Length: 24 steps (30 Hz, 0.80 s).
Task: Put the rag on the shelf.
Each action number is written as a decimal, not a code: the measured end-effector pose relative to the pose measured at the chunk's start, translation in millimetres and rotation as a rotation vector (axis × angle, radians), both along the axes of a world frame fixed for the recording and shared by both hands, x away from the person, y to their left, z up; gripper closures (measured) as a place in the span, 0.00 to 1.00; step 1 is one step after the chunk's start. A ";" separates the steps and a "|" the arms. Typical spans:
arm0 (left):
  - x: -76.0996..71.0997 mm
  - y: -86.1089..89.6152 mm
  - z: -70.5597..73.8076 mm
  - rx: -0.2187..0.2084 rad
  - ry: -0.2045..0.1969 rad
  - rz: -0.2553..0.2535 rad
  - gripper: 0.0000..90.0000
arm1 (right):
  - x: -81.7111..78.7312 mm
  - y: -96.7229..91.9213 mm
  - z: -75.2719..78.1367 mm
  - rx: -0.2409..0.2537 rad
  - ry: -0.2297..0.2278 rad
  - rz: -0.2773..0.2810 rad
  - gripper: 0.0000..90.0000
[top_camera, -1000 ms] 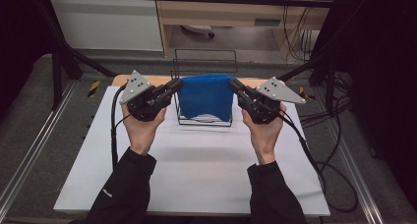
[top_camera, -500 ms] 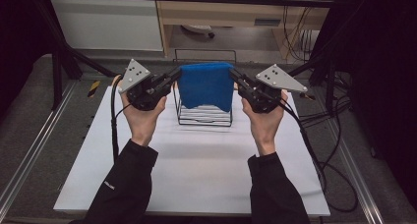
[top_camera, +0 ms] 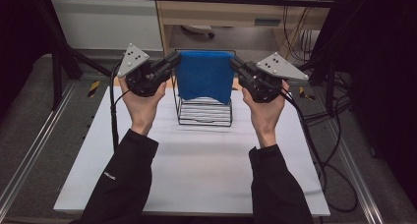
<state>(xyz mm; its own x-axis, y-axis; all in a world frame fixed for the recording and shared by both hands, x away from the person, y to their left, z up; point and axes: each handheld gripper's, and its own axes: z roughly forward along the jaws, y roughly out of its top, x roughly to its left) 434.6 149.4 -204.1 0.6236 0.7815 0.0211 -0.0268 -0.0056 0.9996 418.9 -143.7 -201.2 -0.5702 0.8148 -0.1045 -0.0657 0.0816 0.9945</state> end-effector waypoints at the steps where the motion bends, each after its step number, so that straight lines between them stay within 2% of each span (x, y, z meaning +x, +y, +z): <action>1: 0.9 0.0 1.4 0.001 -0.005 0.006 0.95 | 0.9 0.1 1.4 -0.001 -0.002 -0.003 0.96; 12: 9.7 -1.7 16.0 -0.020 -0.019 0.006 0.95 | 8.3 2.0 17.6 -0.013 -0.033 -0.019 0.96; 24: 22.3 -2.1 32.9 -0.015 -0.036 0.033 0.95 | 22.3 4.9 32.5 -0.022 -0.045 -0.032 0.96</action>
